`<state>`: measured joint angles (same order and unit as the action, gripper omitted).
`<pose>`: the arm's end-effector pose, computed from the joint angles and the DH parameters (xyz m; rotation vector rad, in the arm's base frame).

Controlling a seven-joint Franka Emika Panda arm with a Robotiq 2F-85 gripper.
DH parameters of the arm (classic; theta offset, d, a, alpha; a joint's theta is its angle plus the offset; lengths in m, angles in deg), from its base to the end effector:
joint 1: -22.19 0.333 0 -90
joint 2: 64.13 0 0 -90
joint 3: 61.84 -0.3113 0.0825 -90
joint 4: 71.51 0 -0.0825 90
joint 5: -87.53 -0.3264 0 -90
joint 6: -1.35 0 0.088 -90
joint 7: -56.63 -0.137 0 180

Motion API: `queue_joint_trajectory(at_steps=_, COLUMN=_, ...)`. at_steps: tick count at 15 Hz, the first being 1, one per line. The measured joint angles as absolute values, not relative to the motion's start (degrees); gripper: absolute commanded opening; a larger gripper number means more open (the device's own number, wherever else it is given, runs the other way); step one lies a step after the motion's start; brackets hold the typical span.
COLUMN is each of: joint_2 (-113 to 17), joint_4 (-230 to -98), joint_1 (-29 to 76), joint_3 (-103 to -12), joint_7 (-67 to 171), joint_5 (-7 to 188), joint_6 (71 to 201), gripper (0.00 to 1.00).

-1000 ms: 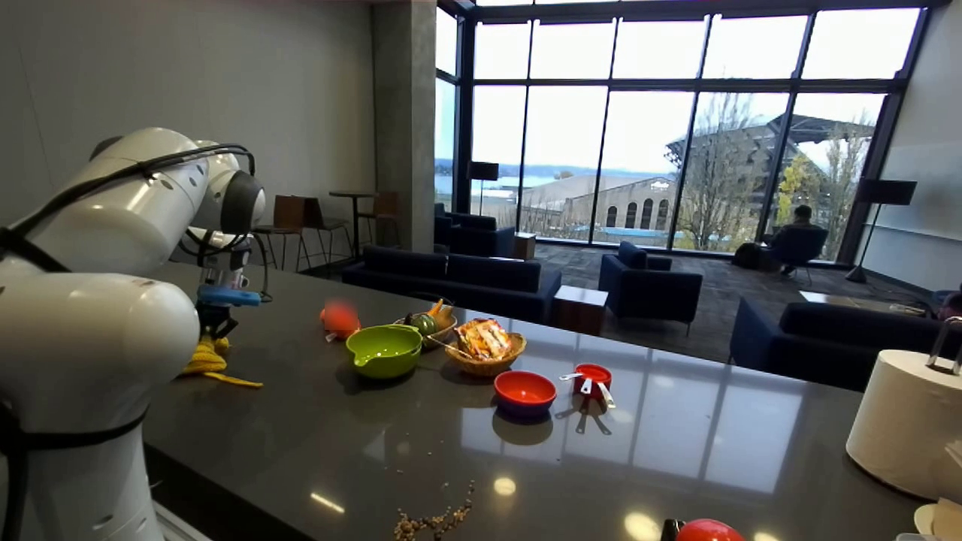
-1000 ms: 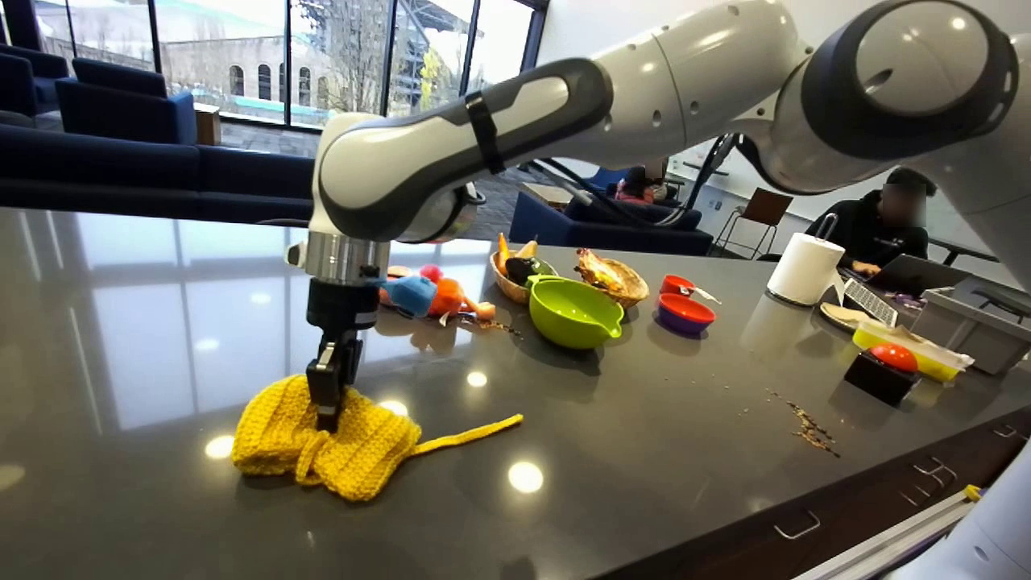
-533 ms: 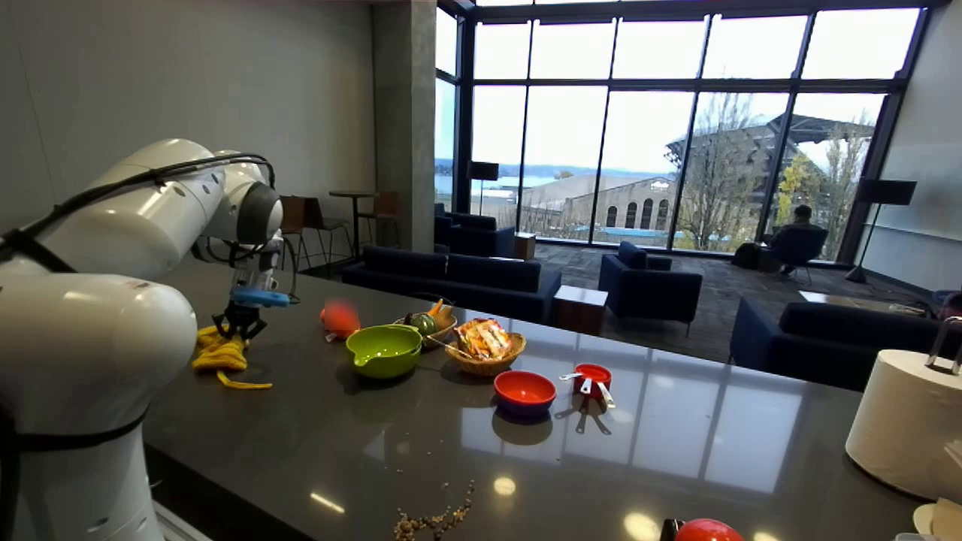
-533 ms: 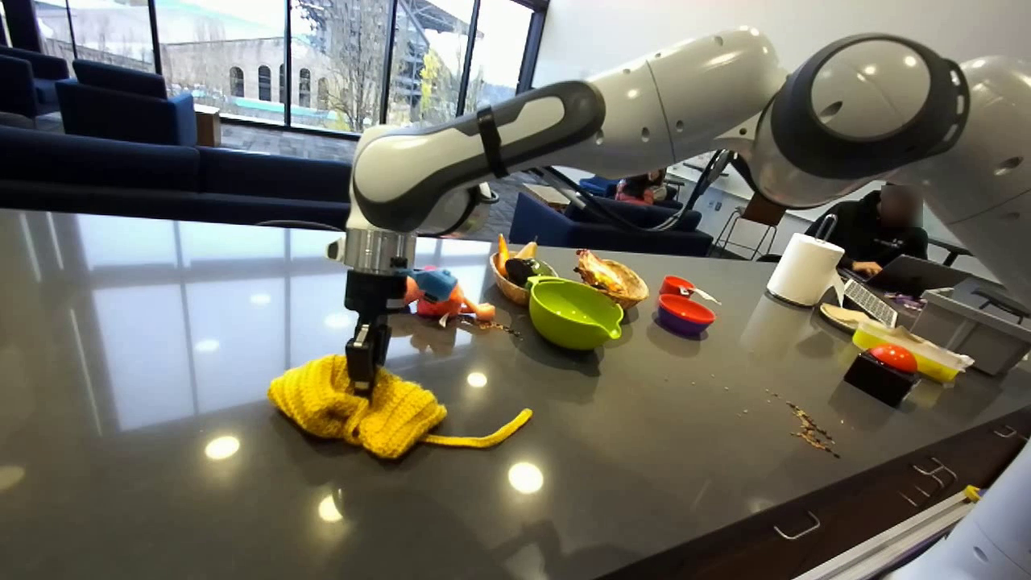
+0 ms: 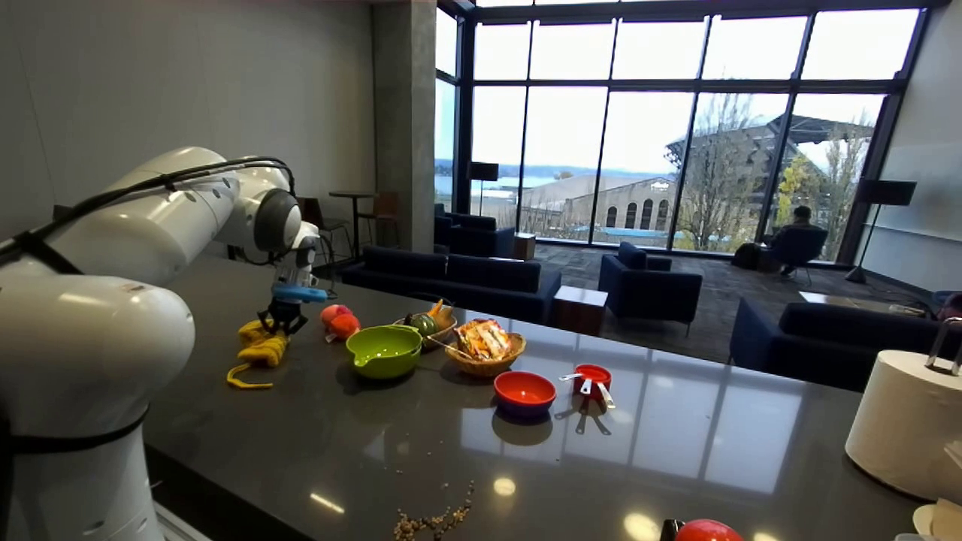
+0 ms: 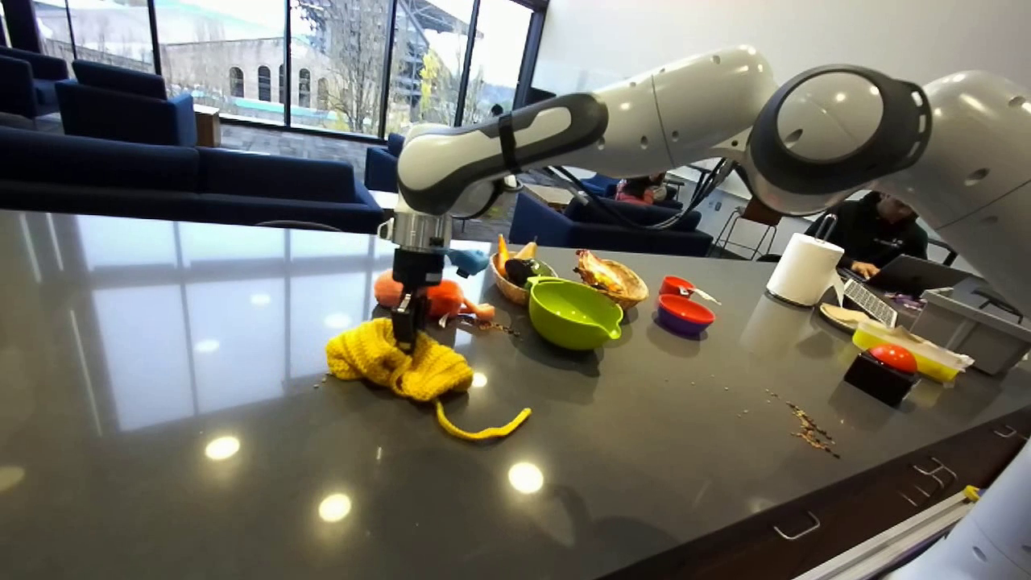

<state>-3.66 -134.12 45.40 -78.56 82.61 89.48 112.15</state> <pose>0.5674 0.3948 0.1705 -2.5255 -1.4554 0.2983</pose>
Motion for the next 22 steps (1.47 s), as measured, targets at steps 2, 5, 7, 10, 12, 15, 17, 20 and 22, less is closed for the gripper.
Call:
queue_joint_trajectory(at_steps=2, joint_2=-3.0, joint_4=-132.0, joint_1=44.5, joint_3=-77.1, joint_7=82.6, joint_5=89.9, joint_6=110.7, gripper=0.04)
queue_joint_trajectory(at_steps=5, joint_2=-2.5, joint_4=-129.1, joint_1=42.9, joint_3=-74.7, joint_7=82.6, joint_5=90.7, joint_6=109.0, gripper=0.04)
queue_joint_trajectory(at_steps=7, joint_2=-2.5, joint_4=-127.6, joint_1=42.0, joint_3=-72.9, joint_7=82.6, joint_5=91.0, joint_6=108.4, gripper=0.04)
queue_joint_trajectory(at_steps=10, joint_2=-2.5, joint_4=-125.9, joint_1=40.7, joint_3=-70.5, joint_7=82.5, joint_5=91.3, joint_6=107.7, gripper=0.04)
queue_joint_trajectory(at_steps=12, joint_2=-2.6, joint_4=-125.0, joint_1=40.2, joint_3=-69.7, joint_7=82.2, joint_5=91.3, joint_6=107.0, gripper=0.04)
queue_joint_trajectory(at_steps=15, joint_2=-2.8, joint_4=-124.1, joint_1=40.1, joint_3=-70.9, joint_7=82.2, joint_5=88.9, joint_6=103.5, gripper=0.04)
queue_joint_trajectory(at_steps=17, joint_2=-3.2, joint_4=-124.0, joint_1=40.8, joint_3=-73.0, joint_7=81.9, joint_5=86.7, joint_6=100.5, gripper=0.04)
queue_joint_trajectory(at_steps=20, joint_2=-4.4, joint_4=-124.0, joint_1=43.2, joint_3=-75.8, joint_7=79.7, joint_5=84.8, joint_6=97.3, gripper=0.04)
queue_joint_trajectory(at_steps=22, joint_2=-5.5, joint_4=-124.0, joint_1=45.4, joint_3=-77.1, joint_7=77.5, joint_5=84.7, joint_6=96.3, gripper=0.04)
